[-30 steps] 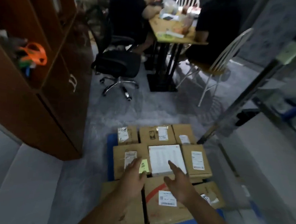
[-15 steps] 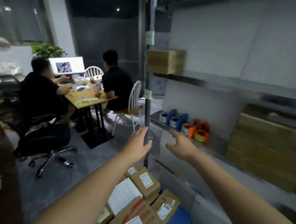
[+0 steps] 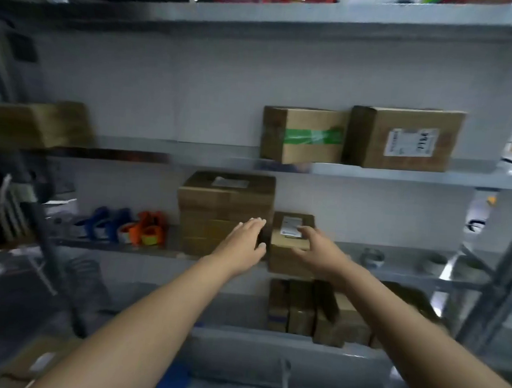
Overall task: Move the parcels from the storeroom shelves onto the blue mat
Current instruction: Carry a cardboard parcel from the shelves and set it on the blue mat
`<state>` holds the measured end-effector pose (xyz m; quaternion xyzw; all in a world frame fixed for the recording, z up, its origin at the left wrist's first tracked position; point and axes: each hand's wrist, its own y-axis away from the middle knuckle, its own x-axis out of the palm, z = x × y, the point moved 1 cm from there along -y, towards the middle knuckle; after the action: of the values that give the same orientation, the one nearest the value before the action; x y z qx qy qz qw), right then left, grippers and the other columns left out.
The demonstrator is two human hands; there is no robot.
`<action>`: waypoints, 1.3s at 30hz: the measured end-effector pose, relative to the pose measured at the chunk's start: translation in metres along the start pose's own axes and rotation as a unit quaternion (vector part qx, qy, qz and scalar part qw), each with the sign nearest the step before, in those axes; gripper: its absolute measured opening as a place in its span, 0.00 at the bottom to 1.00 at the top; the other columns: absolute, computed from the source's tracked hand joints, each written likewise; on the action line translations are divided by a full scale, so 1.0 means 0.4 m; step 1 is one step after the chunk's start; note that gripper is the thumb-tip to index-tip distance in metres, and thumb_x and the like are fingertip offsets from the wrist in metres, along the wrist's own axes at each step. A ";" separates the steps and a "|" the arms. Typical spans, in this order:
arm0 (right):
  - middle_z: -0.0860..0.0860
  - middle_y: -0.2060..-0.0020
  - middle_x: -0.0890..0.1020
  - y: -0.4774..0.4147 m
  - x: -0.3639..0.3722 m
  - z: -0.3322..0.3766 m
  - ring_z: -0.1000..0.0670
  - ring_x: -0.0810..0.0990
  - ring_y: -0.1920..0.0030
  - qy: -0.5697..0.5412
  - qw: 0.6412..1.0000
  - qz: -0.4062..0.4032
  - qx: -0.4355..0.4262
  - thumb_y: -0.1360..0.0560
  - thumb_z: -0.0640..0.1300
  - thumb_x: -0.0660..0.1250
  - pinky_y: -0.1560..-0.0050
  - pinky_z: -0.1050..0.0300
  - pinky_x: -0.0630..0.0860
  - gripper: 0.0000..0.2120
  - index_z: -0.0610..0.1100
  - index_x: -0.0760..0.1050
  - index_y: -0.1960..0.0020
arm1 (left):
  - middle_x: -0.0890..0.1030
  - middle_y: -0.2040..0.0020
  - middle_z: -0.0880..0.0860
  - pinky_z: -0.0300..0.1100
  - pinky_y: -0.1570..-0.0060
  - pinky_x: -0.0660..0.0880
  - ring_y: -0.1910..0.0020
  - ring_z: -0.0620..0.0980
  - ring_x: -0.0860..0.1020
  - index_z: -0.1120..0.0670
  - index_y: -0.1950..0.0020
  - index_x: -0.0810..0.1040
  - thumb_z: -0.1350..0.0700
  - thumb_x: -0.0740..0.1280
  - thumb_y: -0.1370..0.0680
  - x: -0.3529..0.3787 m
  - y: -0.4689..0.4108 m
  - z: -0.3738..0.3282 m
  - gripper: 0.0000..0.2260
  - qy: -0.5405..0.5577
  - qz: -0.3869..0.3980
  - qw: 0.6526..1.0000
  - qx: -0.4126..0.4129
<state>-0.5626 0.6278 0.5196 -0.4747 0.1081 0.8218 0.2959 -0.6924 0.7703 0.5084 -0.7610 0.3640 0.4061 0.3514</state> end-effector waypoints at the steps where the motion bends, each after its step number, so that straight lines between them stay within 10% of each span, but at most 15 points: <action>1: 0.43 0.30 0.68 0.023 -0.036 -0.066 0.44 0.68 0.30 0.001 1.000 -0.010 0.023 0.24 0.49 0.65 0.30 0.51 0.66 0.30 0.44 0.61 0.25 | 0.58 0.22 0.49 0.45 0.26 0.49 0.22 0.50 0.53 0.51 0.22 0.57 0.52 0.60 0.19 0.045 -0.031 -0.059 0.26 0.010 0.013 1.000 0.025; 17: 0.44 0.31 0.68 0.352 -0.396 -0.900 0.44 0.68 0.31 -0.004 0.911 -0.153 0.383 0.26 0.52 0.66 0.31 0.48 0.67 0.32 0.44 0.62 0.25 | 0.58 0.22 0.48 0.51 0.24 0.53 0.22 0.49 0.54 0.47 0.23 0.56 0.46 0.60 0.20 0.763 -0.402 -0.867 0.27 0.115 0.238 0.906 0.332; 39: 0.48 0.30 0.67 0.633 -0.718 -1.779 0.48 0.63 0.28 -0.065 0.812 -0.220 0.537 0.25 0.51 0.65 0.29 0.53 0.63 0.31 0.46 0.61 0.25 | 0.61 0.23 0.49 0.46 0.26 0.55 0.24 0.49 0.58 0.50 0.23 0.57 0.48 0.59 0.20 1.484 -0.550 -1.690 0.26 0.122 0.366 0.819 0.424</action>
<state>-0.0946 -0.0118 0.3618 -0.1973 0.4050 0.5748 0.6831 -0.0225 0.1570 0.3282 -0.3908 0.7919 0.2140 0.4176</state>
